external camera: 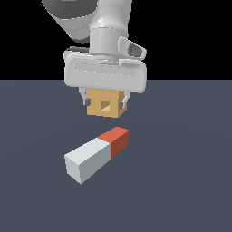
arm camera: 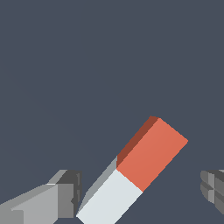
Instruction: Insert the peg into the horizontal hole in a box.
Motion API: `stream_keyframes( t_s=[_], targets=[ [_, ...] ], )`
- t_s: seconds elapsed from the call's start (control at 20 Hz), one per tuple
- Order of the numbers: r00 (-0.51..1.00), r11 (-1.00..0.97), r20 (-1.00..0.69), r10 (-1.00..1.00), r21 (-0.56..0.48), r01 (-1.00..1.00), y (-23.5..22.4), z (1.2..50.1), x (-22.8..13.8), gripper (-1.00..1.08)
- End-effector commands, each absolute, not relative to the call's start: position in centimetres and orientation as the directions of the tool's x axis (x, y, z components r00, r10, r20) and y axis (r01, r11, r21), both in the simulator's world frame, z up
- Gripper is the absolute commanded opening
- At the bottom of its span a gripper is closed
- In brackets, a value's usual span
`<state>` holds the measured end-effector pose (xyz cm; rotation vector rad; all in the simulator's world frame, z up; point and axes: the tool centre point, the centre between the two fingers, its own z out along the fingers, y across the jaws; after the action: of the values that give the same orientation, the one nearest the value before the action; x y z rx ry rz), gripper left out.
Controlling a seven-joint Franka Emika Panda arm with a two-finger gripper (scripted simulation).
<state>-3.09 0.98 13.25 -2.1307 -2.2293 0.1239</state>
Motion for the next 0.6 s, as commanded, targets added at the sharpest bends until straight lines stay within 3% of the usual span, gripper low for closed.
stream_keyframes(
  t_s=[0.0, 0.55],
  targets=[
    [-0.046, 0.044, -0.015, 0.999, -0.096, 0.994, 1.0, 13.3, -3.1, 1.00],
    [0.081, -0.082, -0.018, 0.997, -0.078, 0.994, -0.8, 12.2, -3.2, 1.00]
  ],
)
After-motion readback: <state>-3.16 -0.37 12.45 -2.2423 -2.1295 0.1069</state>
